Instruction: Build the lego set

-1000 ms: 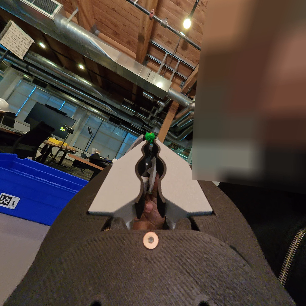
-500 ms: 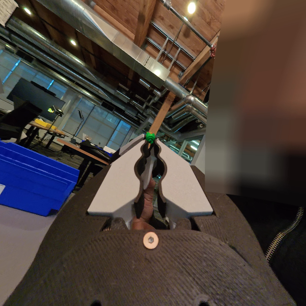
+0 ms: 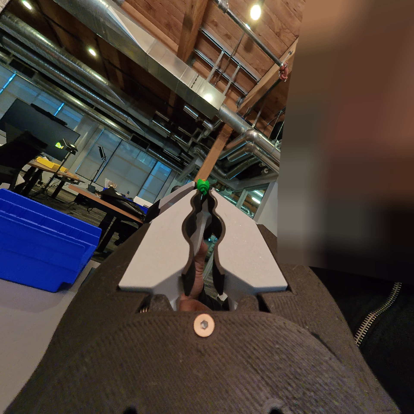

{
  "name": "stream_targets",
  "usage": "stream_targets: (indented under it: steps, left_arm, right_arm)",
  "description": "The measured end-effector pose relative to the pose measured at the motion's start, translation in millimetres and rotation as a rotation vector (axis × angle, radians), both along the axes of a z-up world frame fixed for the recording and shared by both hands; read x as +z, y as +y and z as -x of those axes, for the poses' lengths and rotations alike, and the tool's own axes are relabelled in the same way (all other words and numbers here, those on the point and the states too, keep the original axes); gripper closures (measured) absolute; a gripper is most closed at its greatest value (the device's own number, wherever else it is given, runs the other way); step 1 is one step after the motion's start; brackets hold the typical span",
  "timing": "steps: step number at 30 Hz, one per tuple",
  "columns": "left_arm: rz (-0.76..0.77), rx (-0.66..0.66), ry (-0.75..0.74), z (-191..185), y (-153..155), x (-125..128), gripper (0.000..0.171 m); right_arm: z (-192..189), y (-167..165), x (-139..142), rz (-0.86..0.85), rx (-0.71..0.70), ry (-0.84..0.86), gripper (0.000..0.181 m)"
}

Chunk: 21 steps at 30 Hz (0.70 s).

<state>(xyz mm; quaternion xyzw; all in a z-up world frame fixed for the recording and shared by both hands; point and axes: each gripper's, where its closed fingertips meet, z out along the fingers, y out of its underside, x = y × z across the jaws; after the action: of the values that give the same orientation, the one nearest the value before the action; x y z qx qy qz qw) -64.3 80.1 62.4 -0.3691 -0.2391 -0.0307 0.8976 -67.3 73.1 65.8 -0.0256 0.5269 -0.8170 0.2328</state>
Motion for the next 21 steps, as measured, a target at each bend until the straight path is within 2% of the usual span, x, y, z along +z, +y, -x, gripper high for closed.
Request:
stream_targets:
  steps: [1, 21]
  left_arm:
    - [-0.002, -0.001, -0.001, 0.2, -0.2, -0.1, 0.17]
    - [0.085, 0.097, 0.037, 1.0, -1.8, -1.8, 0.17]
  right_arm:
    - [0.2, -0.1, -0.2, -0.001, 0.0, 0.0, 0.17]
    - [1.2, -3.0, -3.0, -0.05, -0.013, 0.003, 0.171]
